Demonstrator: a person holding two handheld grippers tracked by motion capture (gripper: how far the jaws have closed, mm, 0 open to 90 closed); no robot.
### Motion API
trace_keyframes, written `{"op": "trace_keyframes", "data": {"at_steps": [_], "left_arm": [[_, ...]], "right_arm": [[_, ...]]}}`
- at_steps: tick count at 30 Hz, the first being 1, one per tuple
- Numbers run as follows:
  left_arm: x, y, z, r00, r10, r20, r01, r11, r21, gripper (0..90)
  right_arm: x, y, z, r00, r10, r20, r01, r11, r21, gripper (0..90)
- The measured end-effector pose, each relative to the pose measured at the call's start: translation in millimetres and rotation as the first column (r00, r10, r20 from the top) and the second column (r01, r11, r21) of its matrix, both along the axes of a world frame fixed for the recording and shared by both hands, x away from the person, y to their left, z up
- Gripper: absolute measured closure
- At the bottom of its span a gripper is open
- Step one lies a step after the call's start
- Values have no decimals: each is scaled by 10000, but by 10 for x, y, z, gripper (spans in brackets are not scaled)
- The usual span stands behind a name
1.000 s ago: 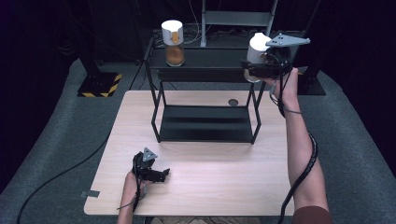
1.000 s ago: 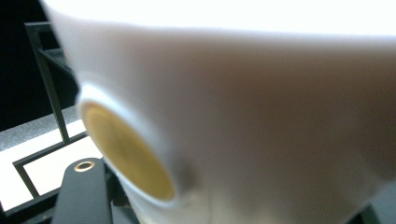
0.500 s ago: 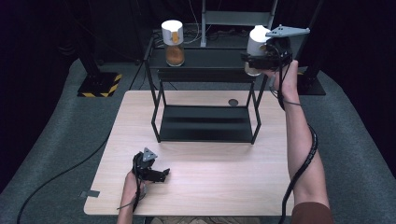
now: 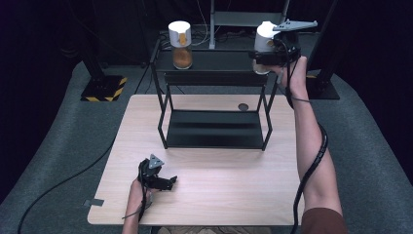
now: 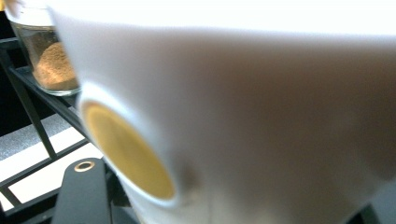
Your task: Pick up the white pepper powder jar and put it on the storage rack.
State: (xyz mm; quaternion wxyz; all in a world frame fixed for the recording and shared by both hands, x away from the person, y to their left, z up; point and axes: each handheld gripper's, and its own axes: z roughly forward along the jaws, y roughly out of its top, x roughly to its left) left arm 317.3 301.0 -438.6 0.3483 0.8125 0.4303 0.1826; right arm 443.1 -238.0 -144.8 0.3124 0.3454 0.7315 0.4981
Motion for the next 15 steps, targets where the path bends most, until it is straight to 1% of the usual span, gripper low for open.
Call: {"op": "trace_keyframes", "data": {"at_steps": [15], "left_arm": [[1, 1, 1, 10000, -9, 1, 9, 10000, 9, 4]], "right_arm": [[224, 35, 73, 9981, -366, -491, 369, 9993, 44, 301]]}}
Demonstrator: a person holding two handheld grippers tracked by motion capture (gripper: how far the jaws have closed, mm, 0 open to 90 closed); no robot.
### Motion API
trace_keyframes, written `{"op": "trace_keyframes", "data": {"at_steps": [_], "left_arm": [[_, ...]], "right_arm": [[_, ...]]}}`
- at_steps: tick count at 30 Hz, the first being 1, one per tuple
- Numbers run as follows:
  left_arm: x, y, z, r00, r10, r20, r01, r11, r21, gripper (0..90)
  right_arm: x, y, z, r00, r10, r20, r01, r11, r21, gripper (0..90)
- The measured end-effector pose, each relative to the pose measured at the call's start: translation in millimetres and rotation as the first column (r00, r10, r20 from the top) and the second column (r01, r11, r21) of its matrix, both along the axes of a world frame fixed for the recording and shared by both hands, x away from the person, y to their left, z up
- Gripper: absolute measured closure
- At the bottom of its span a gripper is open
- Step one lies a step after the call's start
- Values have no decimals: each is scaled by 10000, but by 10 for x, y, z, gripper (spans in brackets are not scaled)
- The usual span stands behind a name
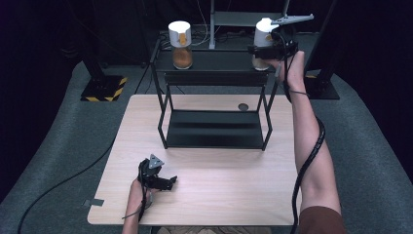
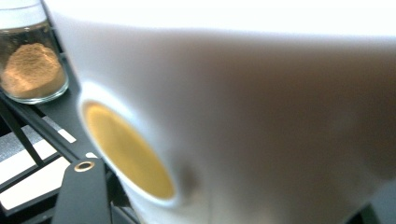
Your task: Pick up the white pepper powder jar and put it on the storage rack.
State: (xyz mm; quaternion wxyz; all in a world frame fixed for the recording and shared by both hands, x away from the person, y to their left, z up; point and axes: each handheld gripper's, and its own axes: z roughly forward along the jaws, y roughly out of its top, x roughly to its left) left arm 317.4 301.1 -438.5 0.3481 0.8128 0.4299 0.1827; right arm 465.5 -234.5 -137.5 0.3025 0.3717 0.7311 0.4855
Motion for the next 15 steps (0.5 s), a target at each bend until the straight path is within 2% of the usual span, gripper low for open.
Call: {"op": "trace_keyframes", "data": {"at_steps": [15], "left_arm": [[1, 0, 2, 10000, -7, -9, 7, 10000, 10, 4]], "right_arm": [[191, 58, 26, 9986, -278, -440, 277, 9996, -27, 301]]}}
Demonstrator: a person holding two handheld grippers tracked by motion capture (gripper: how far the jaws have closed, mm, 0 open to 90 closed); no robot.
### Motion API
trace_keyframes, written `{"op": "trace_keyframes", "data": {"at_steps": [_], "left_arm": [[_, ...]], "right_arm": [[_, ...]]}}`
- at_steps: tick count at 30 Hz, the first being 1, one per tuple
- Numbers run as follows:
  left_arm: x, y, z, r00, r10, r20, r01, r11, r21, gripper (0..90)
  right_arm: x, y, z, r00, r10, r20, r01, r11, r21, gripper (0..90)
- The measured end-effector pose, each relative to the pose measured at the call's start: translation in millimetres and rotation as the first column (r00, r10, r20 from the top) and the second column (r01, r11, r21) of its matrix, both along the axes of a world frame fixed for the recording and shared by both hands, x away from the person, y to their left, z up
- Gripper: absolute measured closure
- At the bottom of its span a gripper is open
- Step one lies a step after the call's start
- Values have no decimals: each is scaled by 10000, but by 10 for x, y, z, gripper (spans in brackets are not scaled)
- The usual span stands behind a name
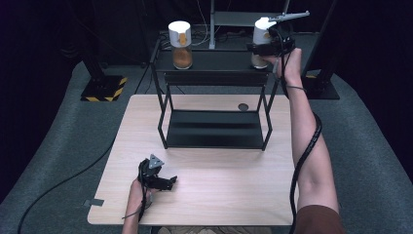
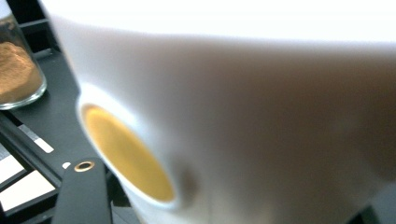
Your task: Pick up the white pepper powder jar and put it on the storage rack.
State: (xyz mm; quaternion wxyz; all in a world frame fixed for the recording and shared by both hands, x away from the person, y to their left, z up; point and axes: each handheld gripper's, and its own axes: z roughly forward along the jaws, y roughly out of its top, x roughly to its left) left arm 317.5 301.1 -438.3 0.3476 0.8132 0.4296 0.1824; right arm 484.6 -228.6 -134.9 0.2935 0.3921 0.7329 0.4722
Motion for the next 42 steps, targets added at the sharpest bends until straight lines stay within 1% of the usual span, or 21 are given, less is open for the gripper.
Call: {"op": "trace_keyframes", "data": {"at_steps": [10, 16, 20, 21, 25, 29, 34, 42], "left_arm": [[-1, -1, -2, 10000, 10, 3, -10, 10000, -14, 4], [-2, -1, -4, 10000, 21, 8, -21, 10000, -29, 4], [-2, -1, -2, 10000, 12, 5, -12, 10000, -16, 3], [-1, -1, -2, 10000, 11, 4, -11, 10000, -14, 4], [-2, -1, -2, 10000, 13, 4, -13, 10000, -15, 4], [-1, -1, -1, 10000, 12, 3, -12, 10000, -13, 3], [-1, -1, -1, 10000, 9, 3, -9, 10000, -10, 4], [-1, 0, -1, 10000, 7, 4, -7, 10000, -9, 4]], "right_arm": [[91, 33, -14, 9996, 34, -263, -34, 10000, 11, 301], [125, -4, -24, 9993, 66, -369, -58, 9997, 222, 302], [142, -85, -68, 9991, 202, -382, -179, 9982, 581, 301], [142, -94, -69, 9990, 221, -386, -198, 9980, 599, 302], [129, -55, -54, 9992, 217, -335, -205, 9991, 359, 301], [137, -72, -62, 9991, 230, -354, -214, 9987, 455, 301], [136, -59, -46, 9990, 247, -362, -236, 9992, 314, 301], [131, -41, -40, 9991, 144, -394, -132, 9994, 316, 301]]}}
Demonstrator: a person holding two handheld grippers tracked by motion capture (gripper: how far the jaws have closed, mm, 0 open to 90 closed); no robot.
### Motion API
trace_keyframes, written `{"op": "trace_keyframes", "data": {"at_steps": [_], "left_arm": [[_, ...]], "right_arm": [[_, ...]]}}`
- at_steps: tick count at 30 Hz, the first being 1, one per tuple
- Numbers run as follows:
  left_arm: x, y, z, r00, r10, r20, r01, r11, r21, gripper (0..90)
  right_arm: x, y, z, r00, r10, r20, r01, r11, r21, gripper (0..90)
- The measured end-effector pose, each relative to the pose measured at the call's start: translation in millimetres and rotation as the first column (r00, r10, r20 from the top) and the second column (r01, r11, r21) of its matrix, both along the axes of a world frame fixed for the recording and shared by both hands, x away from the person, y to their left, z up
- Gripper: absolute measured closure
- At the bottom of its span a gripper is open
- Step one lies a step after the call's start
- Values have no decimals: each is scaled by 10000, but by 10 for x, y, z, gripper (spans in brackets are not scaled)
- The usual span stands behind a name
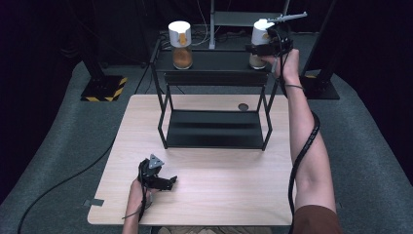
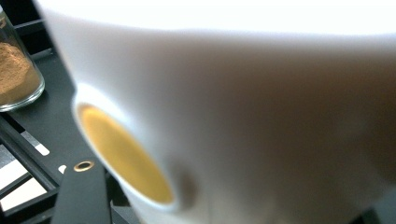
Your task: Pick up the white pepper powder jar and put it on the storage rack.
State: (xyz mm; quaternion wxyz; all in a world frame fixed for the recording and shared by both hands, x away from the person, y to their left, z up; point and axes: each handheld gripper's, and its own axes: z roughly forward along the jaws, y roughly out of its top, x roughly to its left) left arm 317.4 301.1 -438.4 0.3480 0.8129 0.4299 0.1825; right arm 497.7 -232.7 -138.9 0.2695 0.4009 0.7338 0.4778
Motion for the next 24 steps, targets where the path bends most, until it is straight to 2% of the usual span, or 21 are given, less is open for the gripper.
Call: {"op": "trace_keyframes", "data": {"at_steps": [10, 13, 16, 19, 24], "left_arm": [[-1, -1, -2, 10000, 9, 5, -9, 10000, -13, 4], [-1, 0, -2, 10000, 9, 4, -9, 10000, -12, 4], [-2, 0, -2, 10000, 8, 7, -8, 10000, -13, 4], [-3, -1, -3, 10000, 12, 9, -12, 10000, -19, 4], [-3, -1, -3, 10000, 8, 9, -8, 10000, -14, 5]], "right_arm": [[-13, 18, 12, 10000, -82, 11, 82, 9999, -82, 288], [-28, 10, 53, 10000, -39, -55, 39, 9999, -143, 194], [-52, 29, 155, 9995, 39, -326, -57, 9984, -560, 51], [-110, 32, 240, 9987, 102, -509, -153, 9949, -996, 9], [-313, -76, 279, 9990, 304, -315, -341, 9916, -1247, 0]]}}
